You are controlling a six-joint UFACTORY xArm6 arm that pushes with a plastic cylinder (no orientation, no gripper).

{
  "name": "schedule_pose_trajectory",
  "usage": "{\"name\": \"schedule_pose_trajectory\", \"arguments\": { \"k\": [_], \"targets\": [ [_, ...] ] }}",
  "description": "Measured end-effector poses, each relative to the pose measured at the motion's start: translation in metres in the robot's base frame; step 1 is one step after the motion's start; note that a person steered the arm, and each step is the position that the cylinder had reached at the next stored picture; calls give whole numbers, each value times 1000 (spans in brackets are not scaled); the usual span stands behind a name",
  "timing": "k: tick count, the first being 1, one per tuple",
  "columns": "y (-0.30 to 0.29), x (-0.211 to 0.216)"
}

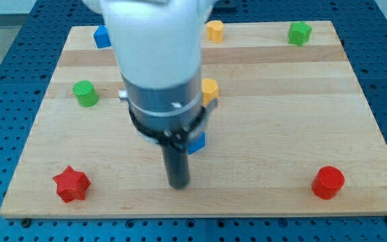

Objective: Push the red circle a bit up

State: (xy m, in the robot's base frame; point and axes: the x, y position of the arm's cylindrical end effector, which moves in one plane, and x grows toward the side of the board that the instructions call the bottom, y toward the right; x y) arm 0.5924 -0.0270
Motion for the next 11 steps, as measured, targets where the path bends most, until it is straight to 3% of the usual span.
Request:
{"name": "schedule_pose_trajectory", "arguments": {
  "k": [1, 3, 8, 9, 11],
  "targets": [
    [40, 26],
    [123, 26],
    [172, 26],
    [235, 26],
    [235, 26]
  ]
}}
